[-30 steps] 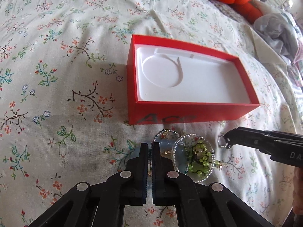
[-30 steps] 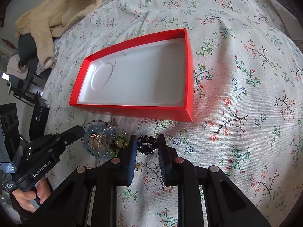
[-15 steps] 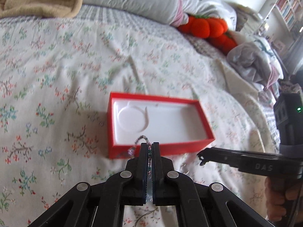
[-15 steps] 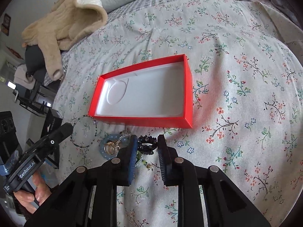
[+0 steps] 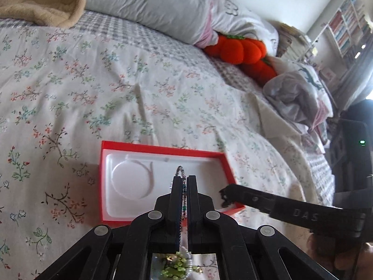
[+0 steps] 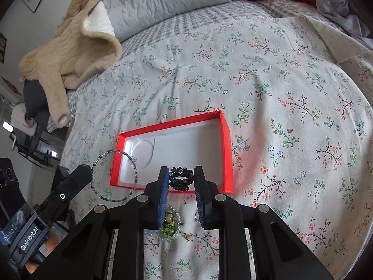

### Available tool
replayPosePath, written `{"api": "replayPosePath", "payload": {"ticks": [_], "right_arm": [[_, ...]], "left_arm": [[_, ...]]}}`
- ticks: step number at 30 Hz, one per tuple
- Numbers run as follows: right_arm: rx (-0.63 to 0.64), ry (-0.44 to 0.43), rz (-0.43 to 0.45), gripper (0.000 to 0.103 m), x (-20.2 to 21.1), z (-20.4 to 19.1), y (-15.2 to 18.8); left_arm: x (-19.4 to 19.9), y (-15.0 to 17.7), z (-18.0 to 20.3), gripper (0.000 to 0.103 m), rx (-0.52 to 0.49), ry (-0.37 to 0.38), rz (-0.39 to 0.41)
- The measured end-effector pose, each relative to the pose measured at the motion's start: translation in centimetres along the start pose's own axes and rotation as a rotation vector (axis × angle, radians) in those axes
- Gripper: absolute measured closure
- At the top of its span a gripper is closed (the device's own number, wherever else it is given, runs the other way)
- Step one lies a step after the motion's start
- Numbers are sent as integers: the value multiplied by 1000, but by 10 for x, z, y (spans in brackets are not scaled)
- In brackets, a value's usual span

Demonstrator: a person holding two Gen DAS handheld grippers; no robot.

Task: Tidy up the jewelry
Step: 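Lift the bracelet into the red box with the left tool while the right tool places the hair clip there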

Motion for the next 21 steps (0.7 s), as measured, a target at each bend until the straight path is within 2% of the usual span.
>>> {"api": "replayPosePath", "payload": {"ticks": [4,7,15,21], "right_arm": [[-13,28,-24,80,-14,8,1],[-18,33,-35,80,-20,10,1],[-10,45,-31,80,-24,11,-2],[-24,21,-31,77,-20,12,-2]], "left_arm": [[-18,5,-25,103,36,-80,-28],[-23,6,-30,103,21,-120,-24],[-30,4,-29,103,-46,-197,8],[-29,6,-30,103,-55,-225,-10]]}}
Point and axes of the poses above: each gripper's, at about its wrist camera, not at the fingertips, and x roughly against the way its jaws point, z to its right, y to its underside, the point moved 7 cm from there along -x, roughly the way its jaws point, and after that the axes turned 1 degree about -z, right-handed, at the moved point
